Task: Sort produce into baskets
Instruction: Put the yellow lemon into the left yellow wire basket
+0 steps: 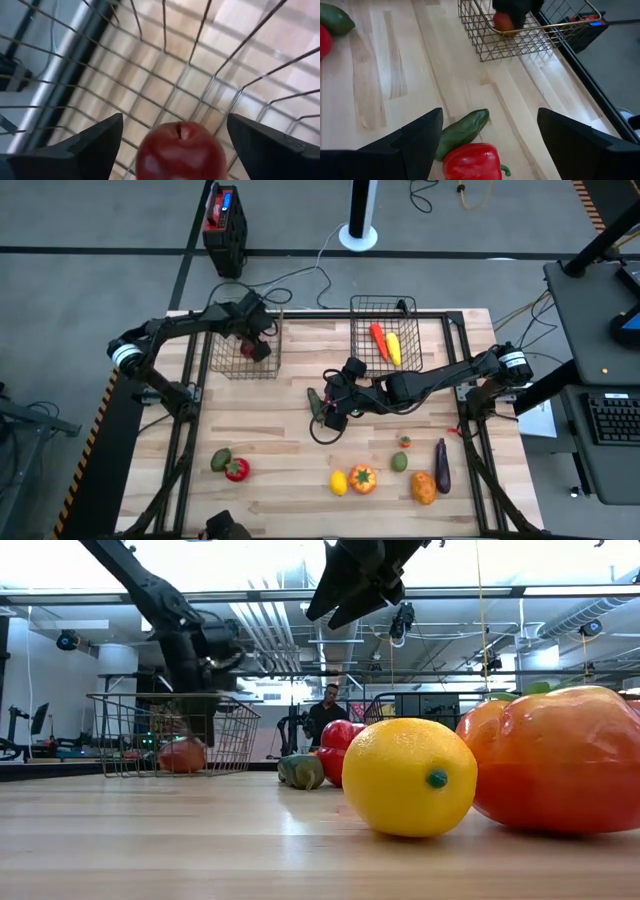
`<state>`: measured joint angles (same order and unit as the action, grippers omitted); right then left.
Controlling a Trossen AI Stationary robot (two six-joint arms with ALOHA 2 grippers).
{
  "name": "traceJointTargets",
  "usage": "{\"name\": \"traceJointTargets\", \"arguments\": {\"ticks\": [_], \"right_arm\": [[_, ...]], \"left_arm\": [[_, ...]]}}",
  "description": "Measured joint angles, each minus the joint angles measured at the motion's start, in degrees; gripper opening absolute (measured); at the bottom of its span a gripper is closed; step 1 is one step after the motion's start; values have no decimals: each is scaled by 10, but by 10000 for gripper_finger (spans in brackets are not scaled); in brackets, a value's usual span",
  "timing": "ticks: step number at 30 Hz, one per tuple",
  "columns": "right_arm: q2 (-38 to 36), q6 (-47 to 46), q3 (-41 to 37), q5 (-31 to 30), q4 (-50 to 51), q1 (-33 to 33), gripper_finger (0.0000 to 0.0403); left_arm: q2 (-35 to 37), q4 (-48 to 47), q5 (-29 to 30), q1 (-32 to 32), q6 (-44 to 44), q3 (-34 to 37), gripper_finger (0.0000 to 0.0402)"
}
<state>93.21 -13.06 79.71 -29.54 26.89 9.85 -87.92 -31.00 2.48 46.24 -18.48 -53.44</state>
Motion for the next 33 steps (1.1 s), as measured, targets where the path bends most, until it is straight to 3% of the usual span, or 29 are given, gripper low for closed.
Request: {"name": "traceJointTargets", "arguments": {"ticks": [7,11,15,19,24,33], "right_arm": [[0,-33,7,13,58,0,315],[-1,-50,13,95,109,0,315],[-1,-60,13,180,125,7,315],[-1,-69,12,230,140,27,315],[-1,-68,12,245,138,74,310],[-1,-80,12,179,95,153,300]], "left_arm": [[99,-4,0,-27,47,3,336],[160,-4,0,-86,85,7,332],[196,13,6,-185,121,12,326],[210,17,83,-307,139,14,324],[215,19,180,-448,171,14,324],[219,19,328,-631,276,14,324]]}}
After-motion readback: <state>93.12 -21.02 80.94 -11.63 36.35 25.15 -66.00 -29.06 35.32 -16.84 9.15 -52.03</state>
